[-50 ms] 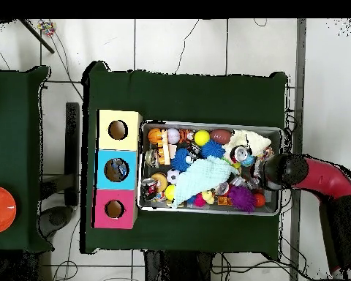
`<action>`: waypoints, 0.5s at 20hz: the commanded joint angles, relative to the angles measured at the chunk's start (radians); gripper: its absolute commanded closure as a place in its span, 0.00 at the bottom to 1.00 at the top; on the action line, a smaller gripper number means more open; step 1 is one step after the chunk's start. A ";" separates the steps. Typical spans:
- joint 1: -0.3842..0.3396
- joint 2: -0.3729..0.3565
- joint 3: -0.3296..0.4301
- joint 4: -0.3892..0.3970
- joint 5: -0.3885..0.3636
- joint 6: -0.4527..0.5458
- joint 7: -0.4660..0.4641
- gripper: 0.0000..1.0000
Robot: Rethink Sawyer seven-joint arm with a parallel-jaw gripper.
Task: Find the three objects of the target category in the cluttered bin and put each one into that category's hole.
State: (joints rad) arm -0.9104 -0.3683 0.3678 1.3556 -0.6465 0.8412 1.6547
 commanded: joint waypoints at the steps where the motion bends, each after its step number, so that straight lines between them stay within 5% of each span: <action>1: -0.012 -0.032 -0.041 0.072 -0.037 0.043 -0.122 1.00; 10: -0.016 -0.224 -0.021 0.194 0.045 0.139 -0.139 1.00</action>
State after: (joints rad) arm -0.9130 -0.4716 0.3522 1.4395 -0.6395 0.8551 1.6547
